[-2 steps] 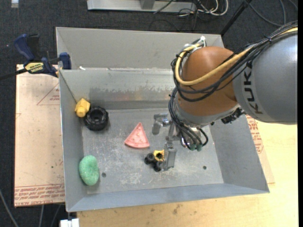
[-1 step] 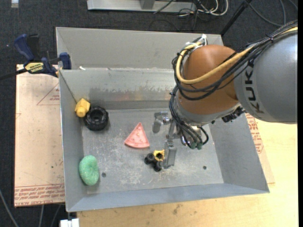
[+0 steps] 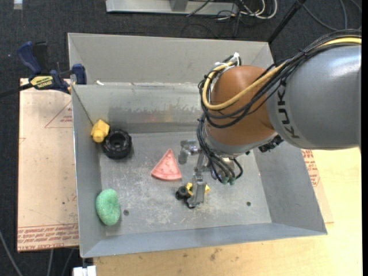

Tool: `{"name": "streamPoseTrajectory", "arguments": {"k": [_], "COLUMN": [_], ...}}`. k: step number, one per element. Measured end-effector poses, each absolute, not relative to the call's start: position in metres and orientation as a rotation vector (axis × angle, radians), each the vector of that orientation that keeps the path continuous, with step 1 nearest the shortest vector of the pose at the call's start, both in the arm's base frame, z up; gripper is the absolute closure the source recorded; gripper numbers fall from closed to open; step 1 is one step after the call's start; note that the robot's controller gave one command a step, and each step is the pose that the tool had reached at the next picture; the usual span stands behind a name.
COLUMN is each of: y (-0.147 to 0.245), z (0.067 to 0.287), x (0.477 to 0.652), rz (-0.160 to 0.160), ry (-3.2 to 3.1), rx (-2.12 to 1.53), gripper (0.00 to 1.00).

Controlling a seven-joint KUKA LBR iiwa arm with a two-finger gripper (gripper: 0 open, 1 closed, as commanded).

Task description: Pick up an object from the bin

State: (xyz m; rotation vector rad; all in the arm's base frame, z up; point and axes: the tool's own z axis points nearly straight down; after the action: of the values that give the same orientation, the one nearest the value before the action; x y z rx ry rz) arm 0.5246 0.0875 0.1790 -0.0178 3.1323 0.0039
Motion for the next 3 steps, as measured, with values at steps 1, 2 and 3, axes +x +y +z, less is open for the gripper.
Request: {"name": "streamPoseTrajectory", "arguments": {"k": [1,2,3], "y": [0.077,0.087,0.086], "z": [0.119,0.101,0.101], "x": [0.52,0.555,0.555], "rz": [0.003,0.003,0.003], "ry": [3.137,3.129,3.129], "rx": [0.117,0.263,0.264], "gripper": [0.0,1.0,0.0]}}
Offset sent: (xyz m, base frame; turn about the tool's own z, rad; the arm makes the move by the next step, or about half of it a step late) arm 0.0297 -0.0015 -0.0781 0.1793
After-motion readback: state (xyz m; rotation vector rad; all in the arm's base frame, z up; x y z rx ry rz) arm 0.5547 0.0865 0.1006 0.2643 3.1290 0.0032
